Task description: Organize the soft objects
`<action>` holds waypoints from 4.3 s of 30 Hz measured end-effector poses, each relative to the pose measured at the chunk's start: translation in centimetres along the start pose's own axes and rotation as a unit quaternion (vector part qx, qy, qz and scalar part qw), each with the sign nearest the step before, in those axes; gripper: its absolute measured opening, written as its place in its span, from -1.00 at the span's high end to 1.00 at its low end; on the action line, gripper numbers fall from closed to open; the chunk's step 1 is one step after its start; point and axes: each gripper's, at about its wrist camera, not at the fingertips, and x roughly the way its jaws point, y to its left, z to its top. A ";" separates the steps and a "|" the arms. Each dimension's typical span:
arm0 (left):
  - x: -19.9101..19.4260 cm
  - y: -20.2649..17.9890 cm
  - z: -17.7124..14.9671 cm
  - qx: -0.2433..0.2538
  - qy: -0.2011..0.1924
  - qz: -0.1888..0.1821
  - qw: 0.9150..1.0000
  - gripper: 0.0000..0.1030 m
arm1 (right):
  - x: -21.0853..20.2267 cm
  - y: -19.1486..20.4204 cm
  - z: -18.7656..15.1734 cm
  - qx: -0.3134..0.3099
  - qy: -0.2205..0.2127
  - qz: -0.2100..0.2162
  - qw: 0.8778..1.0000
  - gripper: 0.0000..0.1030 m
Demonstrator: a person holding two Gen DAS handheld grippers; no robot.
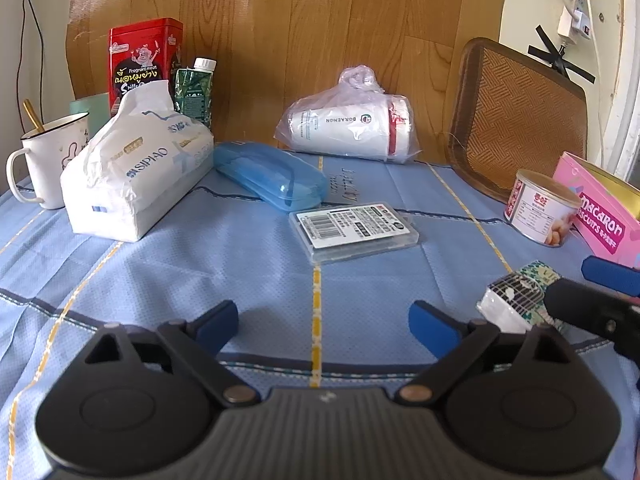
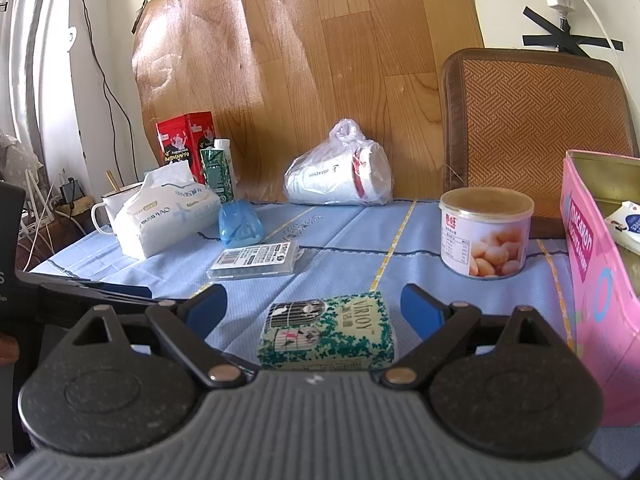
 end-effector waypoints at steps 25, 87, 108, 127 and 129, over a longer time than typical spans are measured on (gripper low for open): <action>0.1 0.0 0.1 0.002 0.003 -0.011 1.000 -0.96 | -0.2 0.1 0.0 0.003 -0.005 0.002 1.000 -0.87; 0.5 0.1 0.0 0.000 0.009 -0.001 1.000 -0.99 | -0.3 0.0 0.0 0.004 -0.010 0.004 1.000 -0.89; 0.6 -0.1 0.1 0.001 0.011 0.001 1.000 -0.99 | -0.2 0.2 0.0 0.004 -0.010 0.004 1.000 -0.89; 0.4 0.1 0.1 0.000 0.006 -0.014 1.000 -0.99 | -0.2 0.1 0.0 0.005 -0.011 0.004 1.000 -0.89; 0.3 0.2 0.1 -0.002 0.004 -0.015 1.000 -0.99 | -0.2 0.1 0.0 0.005 -0.011 0.004 1.000 -0.89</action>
